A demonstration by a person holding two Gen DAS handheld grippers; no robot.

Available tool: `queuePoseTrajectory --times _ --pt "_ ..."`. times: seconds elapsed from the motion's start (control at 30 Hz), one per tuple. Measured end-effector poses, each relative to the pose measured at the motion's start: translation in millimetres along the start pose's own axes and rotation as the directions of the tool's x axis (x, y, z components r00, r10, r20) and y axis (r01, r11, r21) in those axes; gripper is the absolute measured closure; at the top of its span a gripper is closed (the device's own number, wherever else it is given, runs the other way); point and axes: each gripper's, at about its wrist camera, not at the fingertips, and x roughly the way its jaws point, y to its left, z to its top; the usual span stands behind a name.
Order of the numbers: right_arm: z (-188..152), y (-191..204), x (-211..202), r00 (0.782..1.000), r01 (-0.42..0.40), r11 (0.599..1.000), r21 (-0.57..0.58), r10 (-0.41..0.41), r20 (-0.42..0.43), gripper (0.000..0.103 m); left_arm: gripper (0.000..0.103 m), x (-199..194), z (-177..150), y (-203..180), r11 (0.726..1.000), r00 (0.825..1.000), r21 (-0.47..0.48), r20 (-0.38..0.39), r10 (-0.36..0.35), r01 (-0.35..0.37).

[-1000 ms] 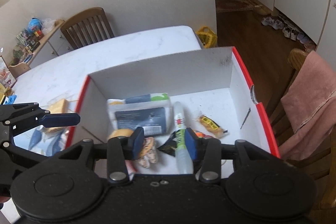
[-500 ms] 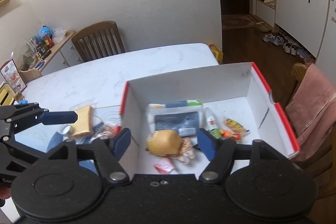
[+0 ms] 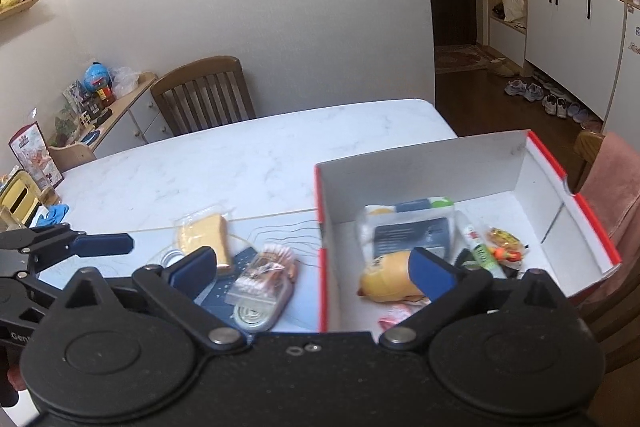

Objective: Organize objects
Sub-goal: 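Withdraw both tools toward the bread slice and cotton swab pack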

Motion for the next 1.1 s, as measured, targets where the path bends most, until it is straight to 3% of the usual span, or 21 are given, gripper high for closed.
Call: queuePoseTrajectory --times 0.2,0.53,0.8,1.1 --pt "-3 28 18 1.000 -0.006 1.000 -0.008 0.006 -0.029 0.001 0.001 -6 -21 31 0.999 0.998 -0.002 0.054 0.046 -0.046" --pt "-10 65 57 0.997 0.004 0.999 -0.033 -0.007 -0.081 0.001 0.001 12 -42 79 0.993 0.992 -0.014 0.044 0.115 -0.114" --pt "-10 83 90 0.993 0.002 0.999 -0.033 -0.006 -0.119 0.001 0.001 34 -53 105 0.990 0.989 -0.017 0.052 0.139 -0.138" --pt "-19 93 130 0.985 0.061 0.997 -0.040 -0.067 -0.160 0.004 0.001 66 -63 115 0.984 0.983 0.018 0.047 0.179 -0.180"
